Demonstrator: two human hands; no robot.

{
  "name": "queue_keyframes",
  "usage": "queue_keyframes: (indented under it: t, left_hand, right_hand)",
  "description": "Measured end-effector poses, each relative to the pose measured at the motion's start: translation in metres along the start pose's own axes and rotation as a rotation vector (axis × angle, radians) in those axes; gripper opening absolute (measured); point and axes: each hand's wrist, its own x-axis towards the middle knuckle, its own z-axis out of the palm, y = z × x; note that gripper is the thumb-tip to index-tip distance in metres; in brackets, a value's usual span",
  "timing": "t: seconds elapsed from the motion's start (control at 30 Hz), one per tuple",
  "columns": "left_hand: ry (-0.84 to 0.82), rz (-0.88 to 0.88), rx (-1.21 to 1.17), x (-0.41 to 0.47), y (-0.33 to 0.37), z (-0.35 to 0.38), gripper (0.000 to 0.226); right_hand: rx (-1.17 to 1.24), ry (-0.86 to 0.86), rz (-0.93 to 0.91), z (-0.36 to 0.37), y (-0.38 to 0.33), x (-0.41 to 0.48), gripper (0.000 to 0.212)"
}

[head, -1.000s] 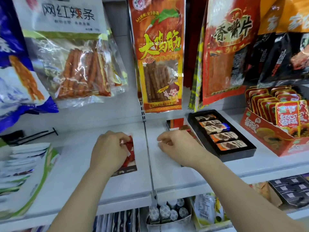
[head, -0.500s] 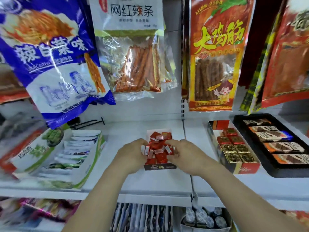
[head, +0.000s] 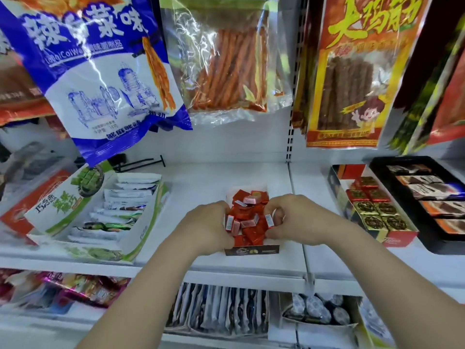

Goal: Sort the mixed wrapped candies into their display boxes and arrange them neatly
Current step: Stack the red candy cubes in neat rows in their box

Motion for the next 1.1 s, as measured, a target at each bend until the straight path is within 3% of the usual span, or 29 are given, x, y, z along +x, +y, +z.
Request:
queue_keyframes:
  t: [0.1, 0.23, 0.33, 0.53, 0.67, 0.9, 1.1]
  left_hand:
    - [-0.02, 0.016, 0.027, -0.006, -0.001, 0.001, 0.052]
    - [0.151, 0.105, 0.113, -0.005, -0.002, -0.001, 0.061]
    - [0.21, 0.236, 0.103, 0.002, 0.002, 0.0, 0.068]
    - [0.12, 0.333, 0.154, 0.013, 0.007, 0.001, 0.046]
    - [0.189, 0.348, 0.218, 0.015, 0.008, 0.0, 0.034]
    - [0.048, 0.337, 0.214, 0.017, 0.006, 0.005, 0.05]
    - [0.202, 0.342, 0.228, 0.019, 0.008, 0.007, 0.035]
  right_hand:
    - [-0.022, -0.041, -0.014, -0.002, -0.002, -0.001, 0.032]
    - [-0.03, -0.022, -0.033, -0.004, -0.002, -0.002, 0.03]
    - [0.124, 0.073, -0.055, -0.005, -0.001, 0.0, 0.026]
    - [0.313, 0.137, -0.053, -0.002, 0.006, 0.003, 0.029]
    - [0.287, 0.143, -0.047, 0.0, 0.005, 0.003, 0.027]
    - [0.089, 0.097, -0.025, 0.0, 0.001, 0.0, 0.037]
    - [-0.042, 0.117, -0.055, -0.001, 0.001, 0.001, 0.036]
